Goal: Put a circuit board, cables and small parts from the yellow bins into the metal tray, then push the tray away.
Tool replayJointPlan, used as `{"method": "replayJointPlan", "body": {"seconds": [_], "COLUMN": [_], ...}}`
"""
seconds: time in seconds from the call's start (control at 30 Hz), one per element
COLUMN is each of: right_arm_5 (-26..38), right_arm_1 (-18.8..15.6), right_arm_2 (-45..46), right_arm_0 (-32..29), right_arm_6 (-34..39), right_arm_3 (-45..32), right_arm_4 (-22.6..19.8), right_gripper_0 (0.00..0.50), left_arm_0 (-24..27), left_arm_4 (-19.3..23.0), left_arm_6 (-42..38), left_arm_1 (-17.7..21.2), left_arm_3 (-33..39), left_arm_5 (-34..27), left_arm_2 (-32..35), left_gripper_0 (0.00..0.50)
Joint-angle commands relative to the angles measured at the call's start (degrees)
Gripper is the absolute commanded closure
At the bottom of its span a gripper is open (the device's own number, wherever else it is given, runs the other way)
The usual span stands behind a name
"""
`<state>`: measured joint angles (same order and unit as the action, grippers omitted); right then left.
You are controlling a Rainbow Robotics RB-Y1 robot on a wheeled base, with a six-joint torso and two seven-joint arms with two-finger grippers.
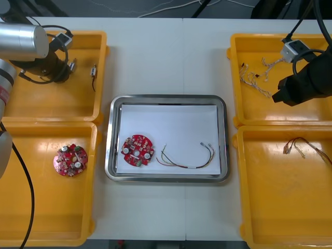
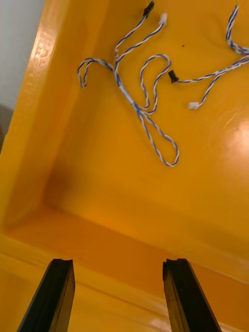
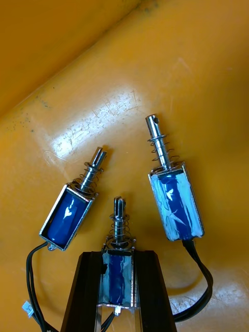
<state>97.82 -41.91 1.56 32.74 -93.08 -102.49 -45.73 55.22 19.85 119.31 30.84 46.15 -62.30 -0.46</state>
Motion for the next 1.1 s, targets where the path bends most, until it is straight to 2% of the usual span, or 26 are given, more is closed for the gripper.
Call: {"method": "replayJointPlan", "body": {"seconds": [0.03, 0.2, 0.43, 0.63, 1.1], "right_arm_5": [-3.52, -9.05, -13.19, -17.05, -25.75], "right_arm_1": [-1.95, -1.95, -1.95, -1.51, 1.48], "right_arm_2": [0.29, -3.32, -8.59, -13.07, -19.93], "right_arm_0": [4.35, 6.81, 11.56, 14.55, 17.01], "right_arm_6": [-6.14, -6.93, -7.99, -9.48, -11.86], "right_arm_3": [3.87, 9.15, 18.02, 24.18, 35.07], "right_arm_4": [0.65, 1.70, 2.58, 2.40, 2.14], "right_gripper_0": [0.000, 0.000, 0.000, 0.000, 0.000], "left_arm_0": [2.61, 2.52, 2.35, 0.68, -4.68], "left_arm_4": [0.89, 2.03, 3.09, 3.62, 5.64], "left_arm_6": [7.52, 8.05, 8.93, 8.84, 5.76], "left_arm_1": [-0.78, 0.45, 1.77, 2.91, 4.85], "left_arm_3": [0.43, 4.82, 10.45, 16.07, 29.96], "left_arm_5": [-1.77, -8.36, -16.98, -21.99, -33.50], "left_arm_2": [2.21, 2.92, 5.99, 7.14, 9.86], "left_gripper_0": [0.500, 0.500, 0.500, 0.500, 0.500]}}
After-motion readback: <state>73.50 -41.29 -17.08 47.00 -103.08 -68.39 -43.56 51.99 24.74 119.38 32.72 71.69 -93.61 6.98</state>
